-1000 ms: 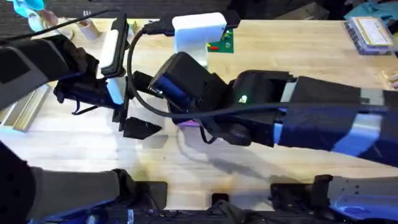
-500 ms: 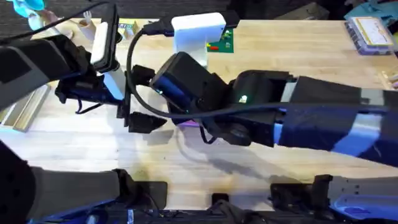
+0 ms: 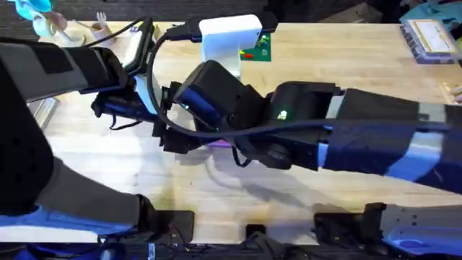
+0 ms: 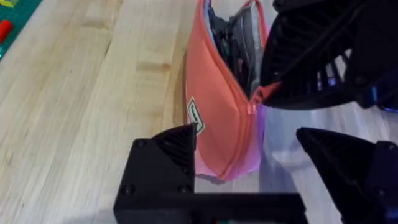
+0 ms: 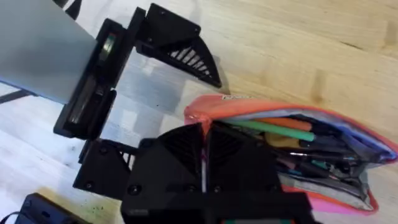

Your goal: Unzip the bag, pick up the pens from the table one at a time and place them inside, then zip the bag closed.

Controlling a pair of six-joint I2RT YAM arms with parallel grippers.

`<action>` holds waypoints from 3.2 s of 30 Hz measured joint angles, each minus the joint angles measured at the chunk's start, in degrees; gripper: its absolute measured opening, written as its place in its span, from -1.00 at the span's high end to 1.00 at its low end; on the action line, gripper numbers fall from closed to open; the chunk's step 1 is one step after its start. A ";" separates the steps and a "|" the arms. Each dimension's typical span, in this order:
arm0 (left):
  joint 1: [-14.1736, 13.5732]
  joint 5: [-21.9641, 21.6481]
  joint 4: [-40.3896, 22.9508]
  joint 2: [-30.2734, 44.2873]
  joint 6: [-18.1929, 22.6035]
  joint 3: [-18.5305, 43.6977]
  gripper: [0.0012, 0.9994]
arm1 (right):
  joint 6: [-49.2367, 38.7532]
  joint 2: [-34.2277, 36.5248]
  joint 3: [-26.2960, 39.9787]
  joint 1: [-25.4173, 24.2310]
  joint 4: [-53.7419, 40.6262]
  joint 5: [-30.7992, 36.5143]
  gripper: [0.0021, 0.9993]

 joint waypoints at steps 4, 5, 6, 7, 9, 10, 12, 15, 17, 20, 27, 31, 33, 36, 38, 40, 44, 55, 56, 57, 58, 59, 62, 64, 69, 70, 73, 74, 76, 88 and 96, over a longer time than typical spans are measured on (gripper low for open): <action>-0.02 1.20 0.64 0.38 -0.38 0.00 -0.80 | 0.00 0.00 0.00 0.00 0.00 0.00 0.94; -0.02 1.53 0.78 0.40 -0.52 0.00 -0.57 | 0.00 0.00 0.00 0.00 0.00 0.00 0.94; -0.02 1.69 0.90 0.38 -0.61 0.00 -0.27 | 0.00 0.00 0.00 0.00 0.02 0.00 0.94; -0.02 1.83 0.91 0.39 -0.58 0.00 -0.02 | 0.00 0.00 0.00 0.00 0.01 0.02 0.94; -0.02 1.95 1.31 0.38 -0.51 0.00 0.45 | 0.00 0.00 0.00 0.02 0.00 -0.05 0.94; -0.02 1.88 1.36 0.41 -0.72 0.00 0.70 | 0.00 0.00 0.00 0.07 0.04 -0.03 0.94; -0.02 1.86 1.36 0.41 -0.55 0.00 0.90 | 0.00 0.00 0.00 0.11 0.07 -0.03 0.94; -0.02 1.88 1.31 0.40 -0.75 0.00 0.92 | 0.00 0.00 0.00 0.11 0.05 -0.03 0.94; -0.02 1.88 1.30 0.38 -0.75 0.00 0.92 | -0.03 0.00 0.00 0.11 -0.10 -0.03 0.94; -0.02 1.80 1.31 0.39 -0.75 0.00 0.92 | -0.70 -0.01 0.00 0.11 -1.04 0.00 0.94; -0.02 1.14 1.51 0.39 -0.75 -0.01 0.92 | -1.38 -0.97 0.00 -1.62 -5.57 0.02 0.94; -0.02 1.29 1.70 0.41 -0.75 -0.02 0.92 | -1.51 -1.51 0.00 -3.78 -7.55 -0.46 0.94; -0.02 1.37 1.70 0.38 -0.75 -0.02 0.92 | -1.57 -1.77 0.01 -4.80 -8.48 -0.75 0.94; -0.02 1.63 1.68 0.41 -0.75 -0.02 0.92 | -2.30 -2.43 0.00 -6.31 -9.75 -1.68 0.94; -0.02 1.67 1.68 0.41 -0.75 -0.02 0.92 | -2.92 -2.84 0.00 -7.37 -10.86 -2.14 0.94; -0.02 1.68 1.68 0.41 -0.77 -0.02 0.92 | -3.15 -3.16 0.00 -8.56 -11.88 -2.40 0.94; -0.02 1.81 1.68 0.41 -0.77 -0.02 0.92 | -3.47 -3.50 0.00 -11.31 -13.55 -2.92 0.94; -0.24 1.82 1.68 0.41 -0.77 -0.02 0.92 | -3.89 -4.44 0.00 -18.83 -17.97 -3.59 0.94; -0.24 1.80 1.68 0.38 -0.77 -0.02 0.92 | -3.91 -4.62 0.00 -19.64 -18.44 -3.49 0.94; -0.24 1.80 1.70 0.38 -0.77 -0.02 0.92 | -3.93 -4.79 0.00 -20.36 -18.84 -3.44 0.94; -0.24 1.82 1.68 0.41 -0.77 -0.02 0.92 | -3.93 -4.94 0.00 -21.05 -19.19 -3.43 0.94; -0.24 1.82 1.68 0.39 -0.77 -0.02 0.92 | -3.91 -5.03 0.00 -21.62 -19.54 -3.44 0.94; -0.29 1.86 1.68 0.41 -0.77 -0.02 0.92 | -3.91 -5.11 0.00 -23.12 -20.60 -3.85 0.94; -0.35 1.84 1.66 0.41 -0.77 -0.02 0.92 | -3.93 -5.14 0.00 -24.13 -21.56 -4.77 0.94; -0.51 2.09 1.68 0.41 -0.77 -0.02 0.92 | -3.89 -5.11 0.01 -27.30 -22.67 -7.54 0.94; -0.59 2.23 1.68 0.41 -0.77 -0.02 0.92 | -3.89 -5.13 0.00 -27.89 -22.74 -8.03 0.94; -0.85 2.61 1.68 0.40 -0.77 -0.02 0.92 | -3.89 -5.11 0.00 -29.60 -22.80 -9.46 0.94; -0.90 2.85 1.70 0.41 -0.77 -0.04 0.92 | -3.88 -5.12 0.00 -30.22 -22.80 -9.96 0.94; -1.11 3.17 1.70 0.41 -0.77 -0.04 0.92 | -3.87 -5.11 -1.04 -32.45 -22.35 -11.85 0.94; -1.25 3.09 1.71 0.41 -0.77 -0.11 0.92 | -3.93 -6.36 -12.62 -35.66 -12.96 -12.62 0.94; -1.27 3.17 1.73 0.41 -0.77 -0.11 0.92 | -4.09 -6.36 -15.02 -37.00 -10.02 -12.70 0.94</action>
